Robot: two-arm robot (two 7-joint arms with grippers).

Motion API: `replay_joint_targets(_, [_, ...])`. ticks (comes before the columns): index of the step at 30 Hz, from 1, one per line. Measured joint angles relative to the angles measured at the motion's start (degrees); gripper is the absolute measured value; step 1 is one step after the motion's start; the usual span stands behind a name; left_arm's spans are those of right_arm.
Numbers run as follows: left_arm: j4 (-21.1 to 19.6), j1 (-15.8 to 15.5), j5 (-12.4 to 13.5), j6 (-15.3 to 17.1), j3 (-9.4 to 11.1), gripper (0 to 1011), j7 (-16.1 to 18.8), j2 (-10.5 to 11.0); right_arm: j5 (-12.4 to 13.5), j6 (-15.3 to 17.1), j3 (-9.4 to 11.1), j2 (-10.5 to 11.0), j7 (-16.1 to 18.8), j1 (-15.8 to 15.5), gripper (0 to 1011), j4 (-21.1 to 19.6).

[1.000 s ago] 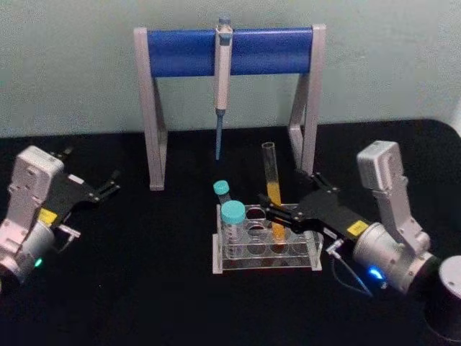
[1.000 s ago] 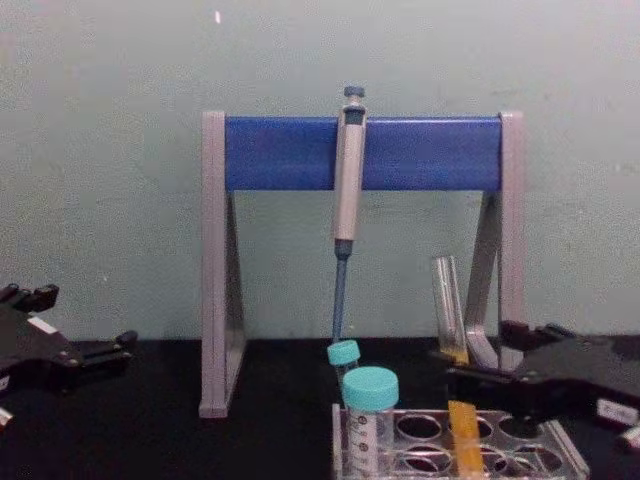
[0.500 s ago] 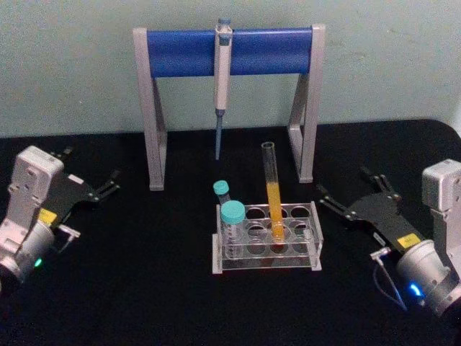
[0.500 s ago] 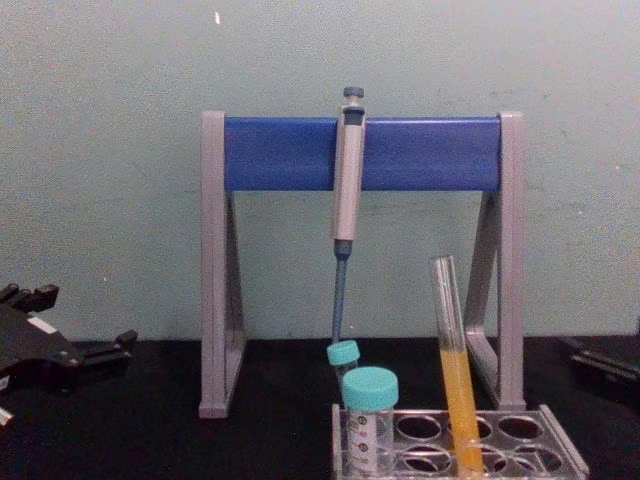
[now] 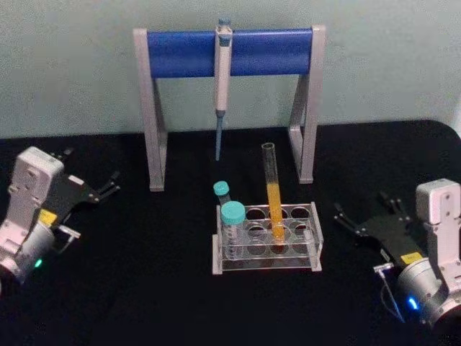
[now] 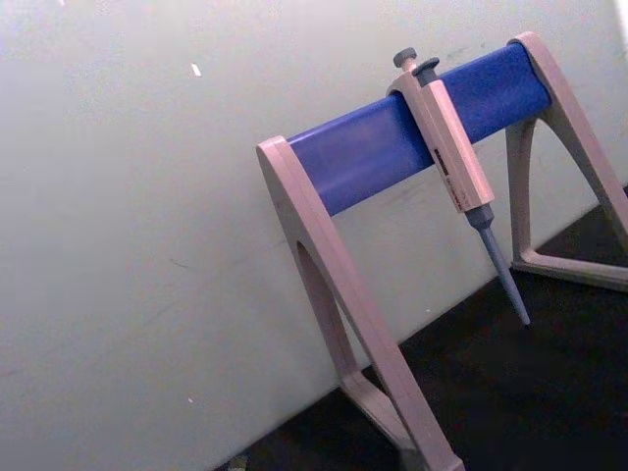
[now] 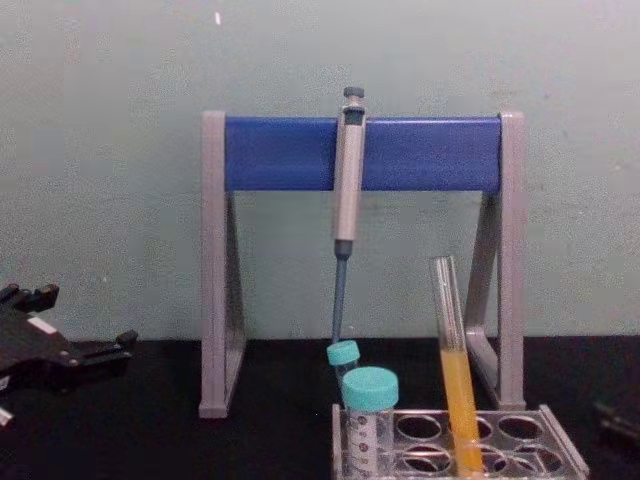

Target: Pick up the test tube from the test tube rack, shake it, then place it back into the test tube rack.

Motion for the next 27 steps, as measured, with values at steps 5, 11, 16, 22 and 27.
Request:
replay_joint_targets(5, [0.0,0.0,0.0,0.0,0.0,1001,0.0,0.0,-1.0,1.7,-0.1,-0.5,0.2,0.3,1000,1.2])
replay_joint_targets(11, [0.0,0.0,0.0,0.0,0.0,1001,0.0,0.0,-2.4,2.8,-0.1,-1.2,0.9,0.7,1000,2.2])
replay_joint_targets(16, [0.0,0.0,0.0,0.0,0.0,1001,0.0,0.0,-2.4,2.8,0.0,-1.2,0.9,0.7,1000,2.2])
replay_joint_targets(22, [0.0,0.0,0.0,0.0,0.0,1001,0.0,0.0,-2.4,2.8,-0.1,-1.1,0.9,0.6,1000,2.2])
replay_joint_targets(27, [0.0,0.0,0.0,0.0,0.0,1001,0.0,0.0,-2.3,2.8,-0.1,-1.1,1.0,0.6,1000,2.2])
